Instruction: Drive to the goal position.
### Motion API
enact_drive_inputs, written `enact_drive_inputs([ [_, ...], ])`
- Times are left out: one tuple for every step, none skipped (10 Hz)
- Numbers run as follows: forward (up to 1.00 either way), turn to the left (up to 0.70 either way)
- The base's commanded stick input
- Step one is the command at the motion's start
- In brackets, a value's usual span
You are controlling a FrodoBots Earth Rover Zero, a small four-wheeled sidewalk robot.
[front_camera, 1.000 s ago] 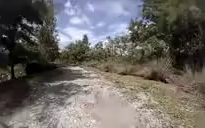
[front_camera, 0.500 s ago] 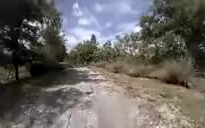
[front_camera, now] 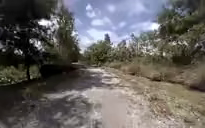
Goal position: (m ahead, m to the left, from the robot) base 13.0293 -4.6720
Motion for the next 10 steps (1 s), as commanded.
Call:
enact_drive_inputs([
  [0.85,0.00],
  [0.85,0.03],
  [0.85,0.11],
  [0.85,0.33],
  [0.85,0.34],
  [0.85,0.05],
  [0.85,0.00],
  [0.85,0.00],
  [0.85,0.00],
  [0.85,0.00],
])
